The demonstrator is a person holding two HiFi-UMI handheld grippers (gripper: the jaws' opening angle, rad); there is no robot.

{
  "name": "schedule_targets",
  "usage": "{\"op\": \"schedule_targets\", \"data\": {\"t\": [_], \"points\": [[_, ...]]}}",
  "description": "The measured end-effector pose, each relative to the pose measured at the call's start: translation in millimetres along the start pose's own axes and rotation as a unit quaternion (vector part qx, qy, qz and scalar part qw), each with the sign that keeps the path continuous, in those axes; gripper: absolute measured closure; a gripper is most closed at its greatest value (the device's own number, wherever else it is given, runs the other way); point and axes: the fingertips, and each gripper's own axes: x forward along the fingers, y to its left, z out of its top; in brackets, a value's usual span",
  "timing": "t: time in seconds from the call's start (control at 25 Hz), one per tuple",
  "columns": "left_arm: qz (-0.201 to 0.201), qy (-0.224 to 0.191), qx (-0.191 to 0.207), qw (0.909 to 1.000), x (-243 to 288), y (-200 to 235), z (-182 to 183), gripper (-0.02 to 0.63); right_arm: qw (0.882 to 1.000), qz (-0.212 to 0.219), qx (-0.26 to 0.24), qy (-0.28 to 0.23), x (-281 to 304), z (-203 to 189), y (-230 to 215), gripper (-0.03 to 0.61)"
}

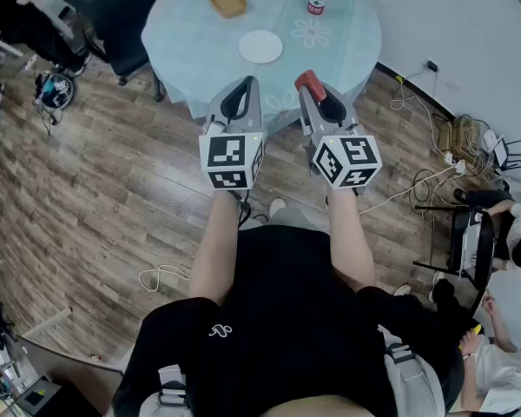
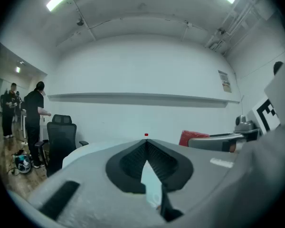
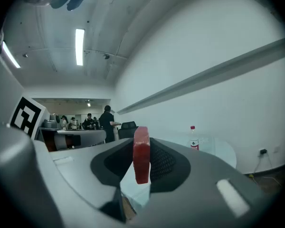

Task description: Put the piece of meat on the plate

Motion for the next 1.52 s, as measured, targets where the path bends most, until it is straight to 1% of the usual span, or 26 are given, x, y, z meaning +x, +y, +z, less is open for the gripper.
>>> {"op": "schedule_targets", "data": {"t": [0.12,0.28,0.48,0.72,0.84,0.96,1.08,1.28,1.52], "points": [[0.003,0.001,-0.002,1.0000,2,0,0,0.618,1.000,0.007,-0.001,-0.001,1,1,0,0.477],[0.010,0.002,-0.007,0.9999,3,-2,-3,0.618,1.000,0.015,0.021,-0.004,1,-1,-6,0.477],[0.031,0.001,-0.007,0.9995,7,-7,-4,0.618,0.999,0.030,0.026,-0.005,0,0,-22,0.477],[0.054,-0.002,0.001,0.9985,-4,-14,-4,0.618,0.997,0.051,0.050,-0.013,1,0,-31,0.477],[0.066,-0.008,0.009,0.9977,-6,-8,3,0.618,0.996,0.064,0.059,-0.023,7,5,-30,0.477],[0.070,-0.016,0.011,0.9974,-1,3,10,0.618,0.995,0.070,0.056,-0.032,20,13,-28,0.477],[0.066,-0.015,0.003,0.9977,13,12,6,0.618,0.996,0.064,0.052,-0.030,35,11,-33,0.477],[0.053,-0.015,-0.006,0.9985,50,28,3,0.618,0.997,0.043,0.050,-0.032,64,14,-57,0.477],[0.036,0.000,-0.014,0.9992,100,67,-5,0.618,0.997,0.026,0.059,-0.032,124,16,-72,0.477]]}}
